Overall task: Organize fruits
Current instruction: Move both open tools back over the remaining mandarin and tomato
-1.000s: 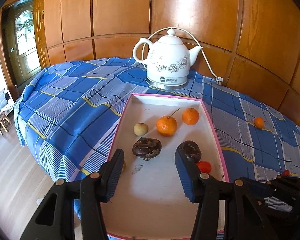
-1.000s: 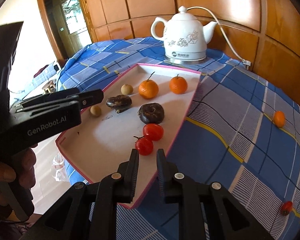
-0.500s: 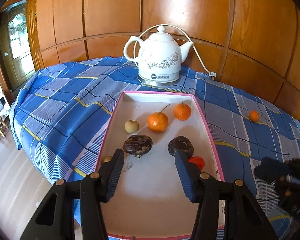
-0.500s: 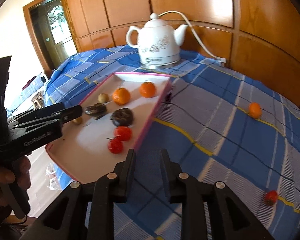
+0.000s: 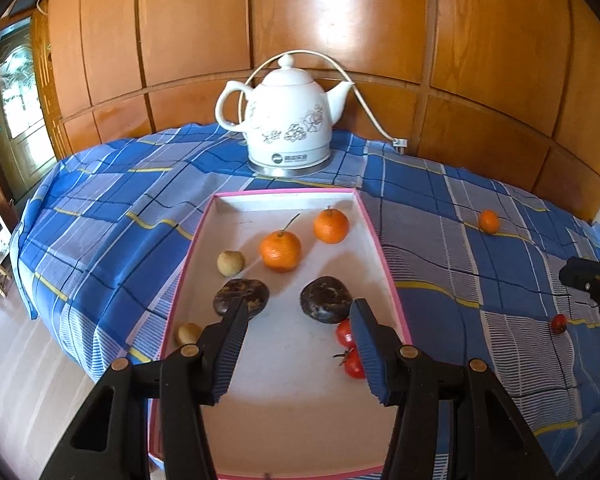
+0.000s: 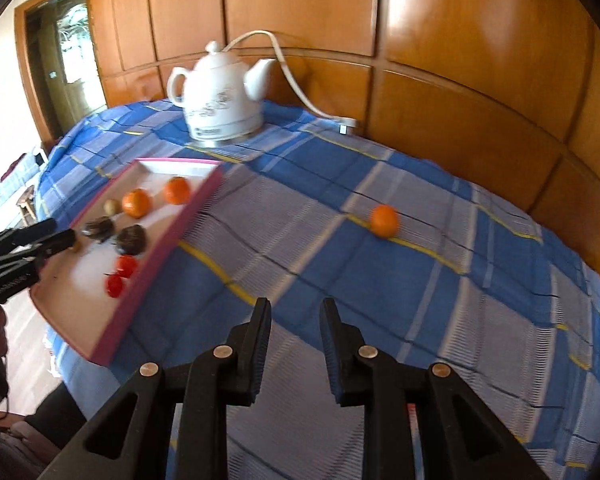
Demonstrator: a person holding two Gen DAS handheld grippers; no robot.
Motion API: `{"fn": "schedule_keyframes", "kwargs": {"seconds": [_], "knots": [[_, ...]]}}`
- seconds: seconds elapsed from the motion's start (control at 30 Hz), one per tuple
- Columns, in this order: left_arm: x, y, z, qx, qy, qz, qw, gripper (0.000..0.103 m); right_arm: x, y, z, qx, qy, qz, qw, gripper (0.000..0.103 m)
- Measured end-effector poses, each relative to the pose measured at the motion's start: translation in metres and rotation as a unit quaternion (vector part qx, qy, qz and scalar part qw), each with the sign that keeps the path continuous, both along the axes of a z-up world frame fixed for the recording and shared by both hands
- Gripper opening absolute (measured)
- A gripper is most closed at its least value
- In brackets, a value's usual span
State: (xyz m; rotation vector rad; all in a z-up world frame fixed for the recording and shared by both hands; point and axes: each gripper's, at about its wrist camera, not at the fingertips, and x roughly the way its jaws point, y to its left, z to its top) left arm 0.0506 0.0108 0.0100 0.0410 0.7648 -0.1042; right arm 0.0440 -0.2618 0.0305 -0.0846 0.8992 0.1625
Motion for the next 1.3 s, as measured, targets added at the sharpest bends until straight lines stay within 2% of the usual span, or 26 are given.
{"fn": "schedule_keyframes", "kwargs": {"seconds": [0.27, 0.43, 0.7, 0.77, 0.87, 1.0, 1.3], "knots": [[0.007, -0.023, 0.007, 0.010, 0.000, -0.028, 0.9996, 0.054, 0.012, -0.052, 0.007, -0.033, 0.005, -0.028, 0.999, 0.025], [0.012, -0.039, 0.012, 0.019, -0.003, -0.046, 0.9988, 0.054, 0.022, -0.086, -0.003, -0.037, 0.020, -0.037, 0.998, 0.025], [0.023, -0.071, 0.013, 0.031, 0.006, -0.075, 0.9967, 0.054, 0.027, -0.136, -0.034, 0.007, 0.048, -0.090, 0.995, 0.025], [0.026, -0.081, 0.013, 0.036, 0.006, -0.083, 0.9959, 0.054, 0.029, -0.143, -0.036, 0.008, 0.055, -0.107, 0.993, 0.025], [0.032, -0.094, 0.012, 0.037, 0.011, -0.093, 0.9949, 0.054, 0.029, -0.147, -0.031, 0.031, 0.052, -0.115, 0.992, 0.025], [0.041, -0.113, 0.007, 0.038, 0.021, -0.107, 0.9933, 0.054, 0.030, -0.146, -0.028, 0.036, 0.048, -0.117, 0.991, 0.025], [0.063, -0.149, -0.009, 0.015, 0.066, -0.133, 0.9888, 0.054, 0.033, -0.151, -0.032, 0.043, 0.071, -0.141, 0.987, 0.025]]}}
